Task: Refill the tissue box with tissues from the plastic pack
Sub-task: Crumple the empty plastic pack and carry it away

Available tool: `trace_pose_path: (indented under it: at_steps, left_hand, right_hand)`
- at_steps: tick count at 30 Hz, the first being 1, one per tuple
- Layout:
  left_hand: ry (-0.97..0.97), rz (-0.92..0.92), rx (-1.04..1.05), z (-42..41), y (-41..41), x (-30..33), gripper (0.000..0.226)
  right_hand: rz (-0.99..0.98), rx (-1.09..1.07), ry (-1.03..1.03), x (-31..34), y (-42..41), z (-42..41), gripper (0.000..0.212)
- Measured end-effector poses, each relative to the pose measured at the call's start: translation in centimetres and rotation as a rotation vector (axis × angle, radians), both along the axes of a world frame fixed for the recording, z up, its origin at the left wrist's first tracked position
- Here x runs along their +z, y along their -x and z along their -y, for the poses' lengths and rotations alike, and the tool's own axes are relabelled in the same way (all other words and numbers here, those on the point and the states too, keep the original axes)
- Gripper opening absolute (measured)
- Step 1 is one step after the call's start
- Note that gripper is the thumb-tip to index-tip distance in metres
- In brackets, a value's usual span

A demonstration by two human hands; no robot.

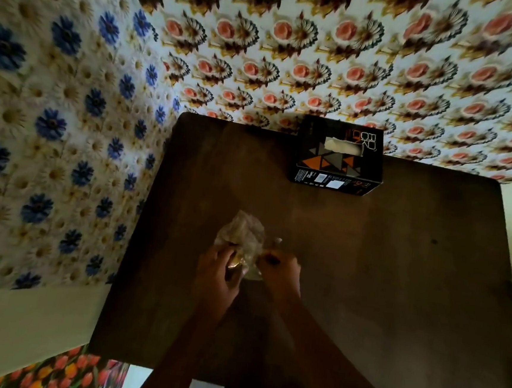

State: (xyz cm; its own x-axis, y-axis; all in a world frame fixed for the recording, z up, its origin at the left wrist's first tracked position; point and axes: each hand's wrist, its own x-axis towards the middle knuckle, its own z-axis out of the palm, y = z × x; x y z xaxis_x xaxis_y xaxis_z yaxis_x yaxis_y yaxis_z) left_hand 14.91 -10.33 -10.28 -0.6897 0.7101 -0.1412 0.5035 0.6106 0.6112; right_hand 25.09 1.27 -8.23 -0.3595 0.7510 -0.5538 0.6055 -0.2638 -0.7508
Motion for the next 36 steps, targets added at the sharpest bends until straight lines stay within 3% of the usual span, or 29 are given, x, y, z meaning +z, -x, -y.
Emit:
trace_pose_path:
  at_steps: [2, 6, 8, 11, 13, 15, 17, 20, 23, 26, 29, 32, 36]
  left_hand:
    - [0.034, -0.085, 0.009, -0.3, 0.3, -0.1, 0.038]
    - [0.069, -0.144, 0.037, -1.0, 0.4, 0.0, 0.028]
    - [0.046, -0.152, 0.054, -1.2, 0.4, 0.2, 0.025]
    - [-0.019, -0.165, 0.041, -1.5, 0.6, 0.2, 0.022]
    - [-0.077, -0.11, 0.057, -1.8, 0.7, 0.4, 0.033]
    - [-0.101, 0.005, 0.085, -2.5, 1.0, 1.0, 0.063]
    - [-0.031, -0.019, -0.001, -2.9, 1.8, 1.4, 0.087]
    - [0.142, -0.107, -0.133, -3.0, 2.5, 1.7, 0.076]
    - [0.159, -0.106, -0.121, -3.1, 2.6, 1.4, 0.059]
    - [0.125, -0.099, -0.075, -3.4, 2.3, 1.2, 0.051]
    - [0.085, -0.065, -0.046, -3.5, 2.0, 1.0, 0.049]
    - [0.035, -0.009, -0.083, -3.5, 1.8, 1.0, 0.044]
    - [-0.077, 0.183, -0.137, -2.7, 1.6, 0.4, 0.048]
  right_hand:
    - [-0.01, -0.018, -0.043, 0.0, -1.1, -0.2, 0.017]
    - [-0.165, 0.022, -0.402, 0.7, -1.8, -1.4, 0.033]
    - [-0.22, 0.206, -0.503, 1.5, -0.4, -2.9, 0.042]
    - [-0.154, 0.51, -0.526, 1.8, 2.4, -4.6, 0.039]
    - [-0.025, 0.658, -0.51, 1.5, 3.3, -5.0, 0.033]
    - [0.094, 0.762, -0.423, 1.6, 3.5, -4.9, 0.029]
    - [0.137, 0.829, -0.388, 2.1, 3.3, -4.8, 0.031]
    - [0.081, 0.74, -0.353, 2.6, 2.2, -5.1, 0.034]
    - [0.038, 0.506, -0.446, 1.9, -0.1, -4.7, 0.039]
    - [0.083, 0.353, -0.501, 1.4, -2.3, -2.9, 0.06]
    - [0.005, 0.345, -0.466, 0.0, -3.3, -1.2, 0.076]
    - [-0.071, 0.26, -0.366, -1.0, -2.8, -0.5, 0.079]
    - [-0.1, 0.141, -0.396, -1.9, -1.9, -0.8, 0.079]
